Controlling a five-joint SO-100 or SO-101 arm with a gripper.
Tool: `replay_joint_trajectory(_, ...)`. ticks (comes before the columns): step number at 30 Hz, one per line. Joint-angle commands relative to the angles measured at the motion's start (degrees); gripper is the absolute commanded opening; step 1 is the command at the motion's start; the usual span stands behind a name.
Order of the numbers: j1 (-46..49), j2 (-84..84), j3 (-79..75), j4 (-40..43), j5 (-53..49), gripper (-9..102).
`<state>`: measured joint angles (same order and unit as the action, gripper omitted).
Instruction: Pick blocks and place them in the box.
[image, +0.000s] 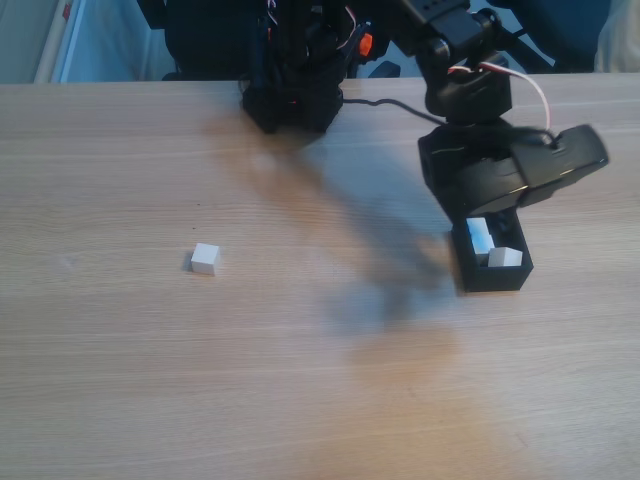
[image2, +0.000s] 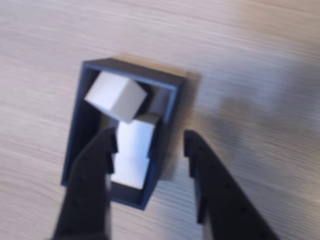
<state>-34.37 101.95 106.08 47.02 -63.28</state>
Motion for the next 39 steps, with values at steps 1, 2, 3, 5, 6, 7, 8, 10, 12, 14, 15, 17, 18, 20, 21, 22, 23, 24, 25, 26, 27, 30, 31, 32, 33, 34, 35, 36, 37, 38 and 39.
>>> replay_joint_trajectory(1, 5.19, 6.59, 2.46, 0.53, 0.97, 12)
replay_joint_trajectory(2, 7.21, 8.53, 4.57, 0.97, 0.88, 13)
replay_joint_trajectory(3, 9.4, 10.37, 6.77, 1.49, 0.7, 13)
replay_joint_trajectory(5, 13.8, 14.24, 11.07, 3.43, -1.23, 14)
replay_joint_trajectory(6, 16.08, 16.0, 13.1, 4.75, -2.46, 15)
replay_joint_trajectory(7, 18.28, 17.49, 14.59, 6.59, -4.13, 16)
replay_joint_trajectory(8, 20.39, 18.63, 15.82, 8.79, -5.98, 16)
replay_joint_trajectory(10, 24.52, 20.48, 17.67, 12.92, -9.49, 16)
replay_joint_trajectory(12, 28.56, 21.62, 18.98, 15.38, -10.72, 17)
replay_joint_trajectory(14, 32.08, 22.24, 19.6, 17.67, -11.07, 18)
replay_joint_trajectory(15, 33.66, 22.24, 19.69, 19.42, -11.51, 18)
replay_joint_trajectory(17, 36.39, 22.5, 20.04, 21.97, -11.87, 18)
replay_joint_trajectory(18, 37.62, 22.5, 20.21, 22.59, -11.87, 18)
replay_joint_trajectory(20, 39.9, 22.32, 20.3, 22.94, -10.63, 18)
replay_joint_trajectory(21, 40.96, 22.06, 20.39, 23.12, -10.37, 18)
replay_joint_trajectory(22, 42.01, 21.62, 20.39, 23.12, -10.02, 18)
replay_joint_trajectory(23, 42.89, 21.18, 20.3, 23.12, -9.67, 18)
replay_joint_trajectory(24, 43.77, 20.48, 20.21, 23.03, -9.32, 18)
replay_joint_trajectory(25, 44.56, 19.86, 20.13, 22.85, -9.32, 18)
replay_joint_trajectory(26, 45.35, 19.07, 19.86, 22.5, -9.23, 18)
replay_joint_trajectory(27, 46.23, 18.11, 19.51, 22.15, -9.23, 18)
replay_joint_trajectory(30, 48.87, 14.85, 18.11, 21.01, -9.84, 18)
replay_joint_trajectory(31, 49.75, 13.62, 17.49, 20.65, -10.2, 18)
replay_joint_trajectory(32, 50.54, 12.39, 16.88, 20.04, -10.72, 18)
replay_joint_trajectory(33, 51.42, 11.07, 16.35, 19.07, -11.16, 18)
replay_joint_trajectory(34, 52.29, 9.67, 15.64, 18.19, -11.69, 19)
replay_joint_trajectory(35, 53.0, 8.26, 14.85, 17.4, -12.22, 19)
replay_joint_trajectory(36, 53.79, 6.86, 13.8, 16.79, -12.66, 19)
replay_joint_trajectory(37, 54.49, 5.36, 12.66, 16.26, -13.18, 19)
replay_joint_trajectory(38, 55.28, 3.96, 11.51, 15.73, -13.97, 19)
replay_joint_trajectory(39, 55.9, 2.55, 10.28, 15.03, -14.59, 19)
